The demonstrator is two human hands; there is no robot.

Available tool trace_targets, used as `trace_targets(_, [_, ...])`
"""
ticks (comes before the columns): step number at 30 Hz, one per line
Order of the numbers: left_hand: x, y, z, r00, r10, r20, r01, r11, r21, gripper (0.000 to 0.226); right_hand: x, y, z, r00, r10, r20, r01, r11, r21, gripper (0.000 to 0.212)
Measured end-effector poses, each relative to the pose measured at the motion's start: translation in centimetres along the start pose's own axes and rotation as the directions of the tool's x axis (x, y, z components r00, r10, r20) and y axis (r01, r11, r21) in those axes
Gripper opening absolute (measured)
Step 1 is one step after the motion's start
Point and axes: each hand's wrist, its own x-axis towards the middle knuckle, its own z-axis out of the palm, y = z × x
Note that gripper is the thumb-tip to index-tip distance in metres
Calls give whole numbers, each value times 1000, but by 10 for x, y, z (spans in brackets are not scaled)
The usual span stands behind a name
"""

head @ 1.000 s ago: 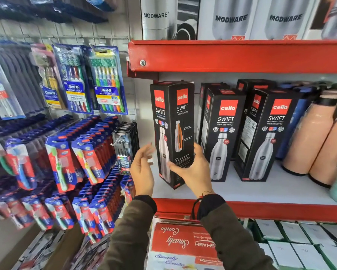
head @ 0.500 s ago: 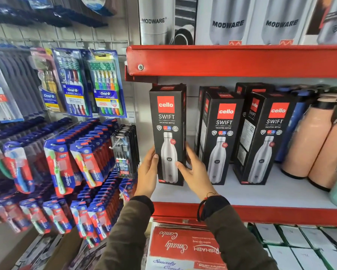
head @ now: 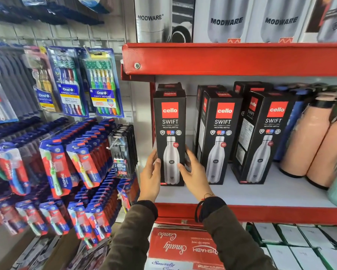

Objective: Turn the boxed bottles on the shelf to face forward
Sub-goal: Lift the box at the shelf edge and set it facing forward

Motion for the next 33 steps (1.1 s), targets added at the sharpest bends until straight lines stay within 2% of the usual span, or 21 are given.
trace_targets(8, [-4,2,-1,1000,-23,10,23,1000,-12,42,-7,-8,-3,997,66,-32,-62,992,111,46])
trace_targets(11, [-11,5,-4,999,-52,9,52,998,-39,41,-12,-11,-5,997,65,-32,-61,992,113,44])
trace_targets(23, [-37,20,-18,1000,-22,-9,22,999,-38,33,-39,-23,-12,996,68,-61,-58,988,145,45])
trace_targets(27, [-39,22,-21,999,14,-37,-15,999,-37,29,-43,-35,-16,997,39,-60,-31,990,140,36])
trace_targets(29, [-69,23,-16,1000,-21,-23,20,999,-36,29,-74,-35,-26,997,74,-38,-67,984,167,34])
trace_targets(33, [-72,20,-19,999,6,-43,-7,1000,-13,30,-76,-33,-23,995,89,-34,-81,979,186,34])
